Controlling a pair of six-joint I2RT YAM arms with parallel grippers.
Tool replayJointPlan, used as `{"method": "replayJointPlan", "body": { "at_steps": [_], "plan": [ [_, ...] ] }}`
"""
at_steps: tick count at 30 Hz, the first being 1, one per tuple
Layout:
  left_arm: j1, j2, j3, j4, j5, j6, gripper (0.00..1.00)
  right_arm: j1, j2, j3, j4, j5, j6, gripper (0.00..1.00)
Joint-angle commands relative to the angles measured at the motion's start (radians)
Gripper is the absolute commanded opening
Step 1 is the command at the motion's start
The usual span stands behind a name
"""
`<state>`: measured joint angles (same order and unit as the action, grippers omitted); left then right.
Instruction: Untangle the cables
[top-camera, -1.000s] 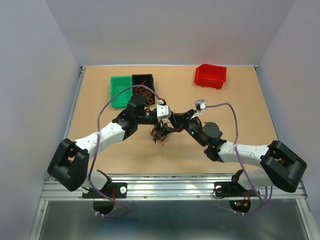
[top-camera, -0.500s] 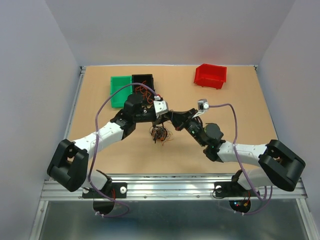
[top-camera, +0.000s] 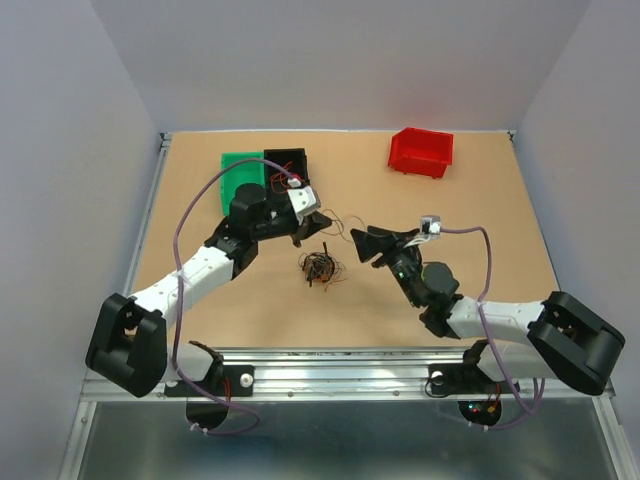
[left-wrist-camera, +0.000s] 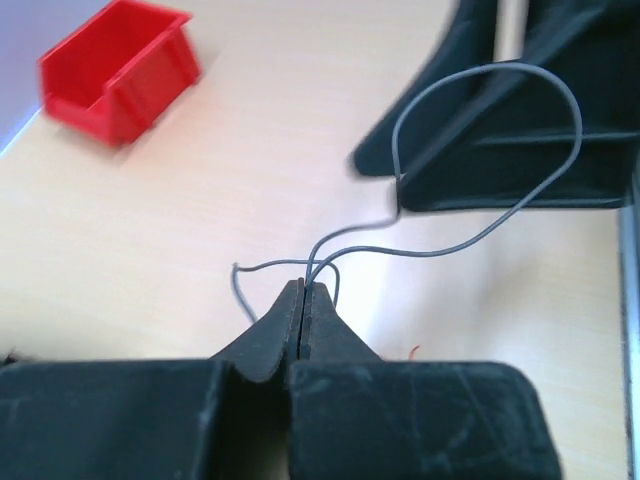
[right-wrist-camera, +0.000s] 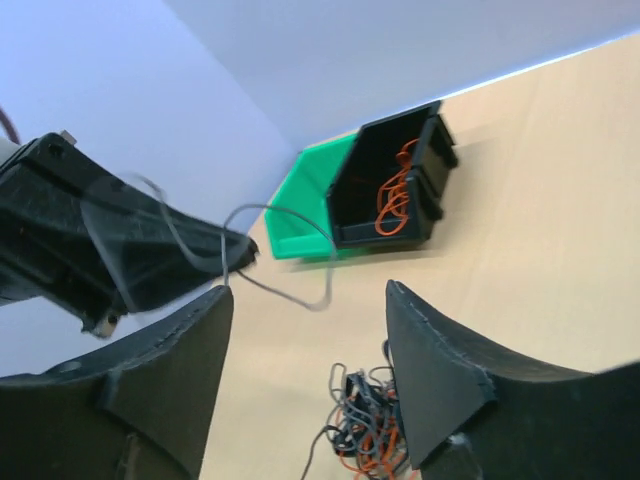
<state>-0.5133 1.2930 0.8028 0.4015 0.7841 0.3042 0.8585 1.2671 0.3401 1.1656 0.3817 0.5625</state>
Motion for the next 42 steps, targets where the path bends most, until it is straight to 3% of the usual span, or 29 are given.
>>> {"method": "replayJointPlan", "body": {
  "at_steps": [1,5,9,16,21,26,38,39,40,41,42],
  "plan": [
    [0.055,-0.032,0.067,0.025,-0.159,-0.097,0.0,-0.001,-0.081,-0.079,0.043,0.154,-0.026,0.74],
    [0.079,-0.009,0.11,0.0,-0.342,-0.128,0.0,-0.003,-0.14,-0.125,0.042,0.197,-0.041,0.87],
    [0.126,0.048,0.14,0.01,-0.624,-0.181,0.0,-0.003,-0.189,-0.156,0.029,0.212,-0.05,0.88],
    [0.301,0.242,0.268,-0.004,-0.688,-0.231,0.0,-0.003,-0.23,-0.177,0.006,0.207,-0.053,0.88],
    [0.354,0.492,0.543,-0.19,-0.718,-0.24,0.0,-0.003,-0.248,-0.191,-0.006,0.212,-0.056,0.88],
    [0.389,0.621,0.643,-0.246,-0.763,-0.224,0.0,-0.003,-0.287,-0.217,-0.011,0.218,-0.052,0.88],
    [0.424,0.606,0.599,-0.311,-0.717,-0.201,0.0,-0.003,-0.325,-0.237,-0.03,0.227,-0.052,0.88],
    [0.424,0.609,0.605,-0.322,-0.733,-0.201,0.03,-0.001,-0.322,-0.236,-0.032,0.229,-0.053,0.88],
    [0.424,0.62,0.608,-0.328,-0.737,-0.203,0.25,-0.001,-0.322,-0.234,-0.034,0.227,-0.052,0.88],
    [0.424,0.624,0.619,-0.334,-0.737,-0.205,0.37,-0.001,-0.321,-0.234,-0.035,0.229,-0.053,0.88],
    [0.424,0.628,0.621,-0.339,-0.74,-0.206,0.43,-0.001,-0.322,-0.234,-0.035,0.227,-0.053,0.88]
  ]
}}
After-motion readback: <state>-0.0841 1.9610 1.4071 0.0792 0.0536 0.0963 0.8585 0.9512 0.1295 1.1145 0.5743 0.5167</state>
